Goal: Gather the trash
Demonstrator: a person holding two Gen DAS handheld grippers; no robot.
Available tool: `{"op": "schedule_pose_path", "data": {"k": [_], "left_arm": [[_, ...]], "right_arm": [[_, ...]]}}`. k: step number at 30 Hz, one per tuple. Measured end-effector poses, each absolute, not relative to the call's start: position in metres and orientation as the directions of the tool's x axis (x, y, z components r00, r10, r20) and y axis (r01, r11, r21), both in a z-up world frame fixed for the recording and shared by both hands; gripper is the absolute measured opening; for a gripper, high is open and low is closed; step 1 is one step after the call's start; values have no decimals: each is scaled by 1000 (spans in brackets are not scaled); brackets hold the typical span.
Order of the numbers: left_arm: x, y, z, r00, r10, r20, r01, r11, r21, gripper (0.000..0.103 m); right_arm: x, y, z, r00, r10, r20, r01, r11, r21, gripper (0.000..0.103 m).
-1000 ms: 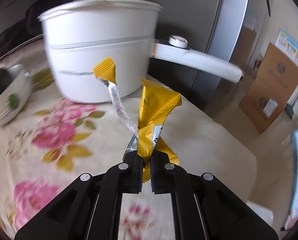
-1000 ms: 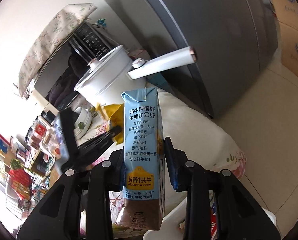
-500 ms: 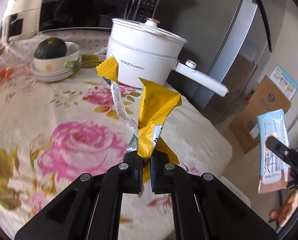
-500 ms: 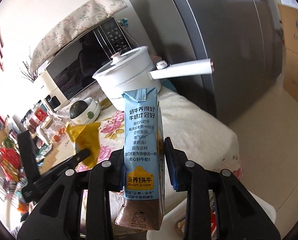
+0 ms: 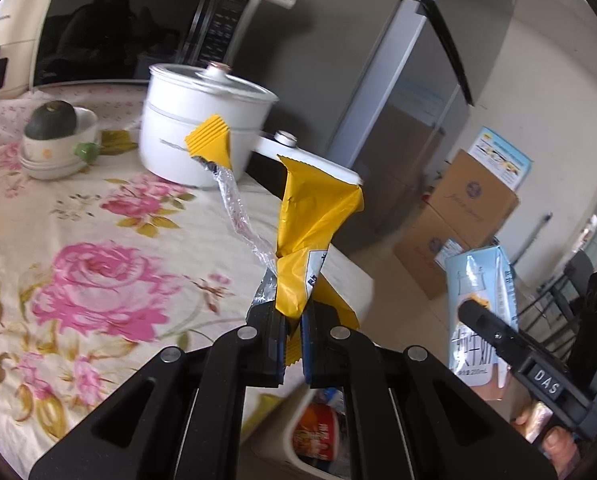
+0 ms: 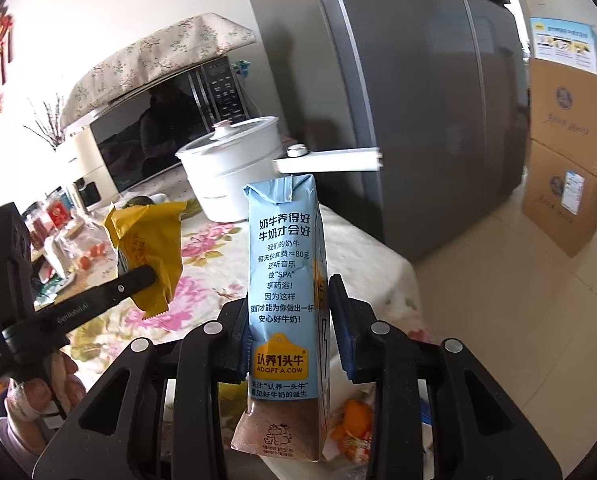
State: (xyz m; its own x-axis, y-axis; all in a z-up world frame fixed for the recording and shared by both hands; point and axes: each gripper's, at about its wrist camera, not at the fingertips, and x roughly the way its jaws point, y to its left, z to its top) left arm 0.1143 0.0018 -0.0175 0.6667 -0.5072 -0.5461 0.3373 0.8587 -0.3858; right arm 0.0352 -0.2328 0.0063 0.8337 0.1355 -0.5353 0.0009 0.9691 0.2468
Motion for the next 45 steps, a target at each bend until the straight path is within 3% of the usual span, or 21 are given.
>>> {"op": "schedule_pose_path", "data": {"k": [9, 11, 12, 13, 18, 22, 29, 30, 31, 32, 34, 37, 45], "left_arm": [[100, -35, -26, 594, -575, -563, 421, 818, -391, 6], [97, -44, -30, 576, -585, -571, 438, 811, -388, 6], [97, -47, -32, 567, -590, -574, 444, 807, -390, 6], [96, -51, -34, 556, -596, -579, 448, 802, -395, 6], [95, -68, -42, 515, -616, -597, 472, 785, -402, 6], [88, -85, -46, 484, -630, -607, 509, 767, -390, 6], [81, -117, -63, 400, -638, -658, 575, 734, -363, 7], [80, -123, -67, 385, -632, -673, 587, 730, -350, 11], [80, -129, -71, 374, -625, -685, 599, 727, -336, 27], [77, -134, -73, 371, -615, -696, 609, 727, -317, 37], [73, -136, -73, 409, -592, -695, 606, 746, -278, 78], [70, -132, -65, 446, -594, -669, 604, 752, -265, 89], [78, -105, -44, 644, -439, -626, 469, 874, -130, 94]], "right_arm": [[9, -261, -19, 785, 45, -618, 142, 958, 250, 33], [3, -267, -22, 785, 12, -620, 179, 953, 245, 46], [-1, -271, -21, 795, -9, -607, 199, 948, 247, 64], [-4, -274, -18, 803, -33, -595, 219, 945, 243, 72], [-20, -294, -9, 817, -227, -530, 370, 911, 181, 93], [-25, -312, -9, 772, -369, -517, 496, 859, 127, 96], [-27, -337, -15, 692, -462, -555, 618, 776, 125, 96], [-27, -338, -15, 686, -469, -556, 626, 771, 122, 96], [-26, -338, -15, 684, -475, -554, 630, 767, 120, 96], [-26, -337, -15, 682, -480, -552, 633, 765, 117, 96], [-25, -334, -14, 681, -488, -547, 632, 769, 101, 96], [-23, -331, -14, 679, -498, -539, 631, 771, 83, 96], [-11, -305, -7, 705, -486, -517, 588, 808, 41, 96]]}}
